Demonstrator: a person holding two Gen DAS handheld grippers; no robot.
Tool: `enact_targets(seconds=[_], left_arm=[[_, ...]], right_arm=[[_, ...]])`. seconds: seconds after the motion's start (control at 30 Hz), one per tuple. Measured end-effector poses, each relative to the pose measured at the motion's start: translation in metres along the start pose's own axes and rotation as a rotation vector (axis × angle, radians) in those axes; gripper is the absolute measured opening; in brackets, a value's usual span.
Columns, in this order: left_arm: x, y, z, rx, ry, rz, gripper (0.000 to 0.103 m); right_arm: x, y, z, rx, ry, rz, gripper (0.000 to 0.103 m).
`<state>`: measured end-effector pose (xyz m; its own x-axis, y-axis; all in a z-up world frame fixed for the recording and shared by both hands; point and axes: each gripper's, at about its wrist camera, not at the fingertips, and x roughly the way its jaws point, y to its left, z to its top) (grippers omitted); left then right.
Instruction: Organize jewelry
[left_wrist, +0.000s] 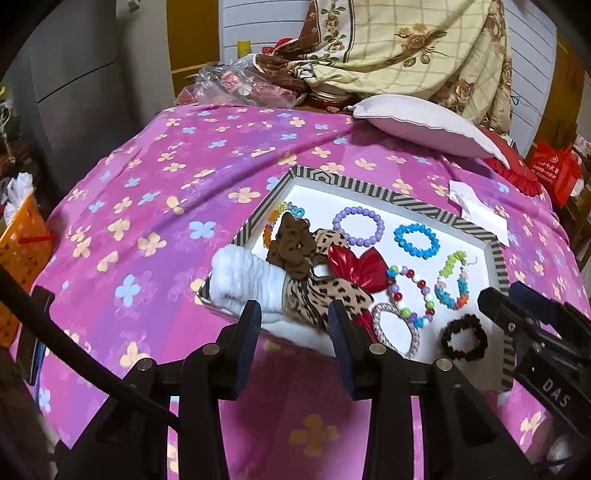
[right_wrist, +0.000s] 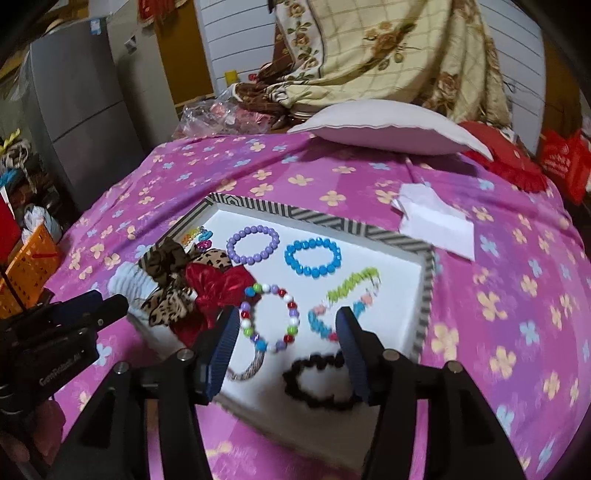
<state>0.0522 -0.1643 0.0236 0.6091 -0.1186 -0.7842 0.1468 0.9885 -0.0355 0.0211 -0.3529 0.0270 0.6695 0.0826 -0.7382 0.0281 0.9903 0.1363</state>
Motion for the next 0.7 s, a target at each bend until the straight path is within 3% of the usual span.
enact_targets(seconds=[0.7], left_arm=[[-0.06, -0.014, -0.023, 0.044, -0.081, 0.003, 0.043]], right_arm=[[-0.063, 0.025, -0.042, 0.021, -0.051, 0.008, 0.067]])
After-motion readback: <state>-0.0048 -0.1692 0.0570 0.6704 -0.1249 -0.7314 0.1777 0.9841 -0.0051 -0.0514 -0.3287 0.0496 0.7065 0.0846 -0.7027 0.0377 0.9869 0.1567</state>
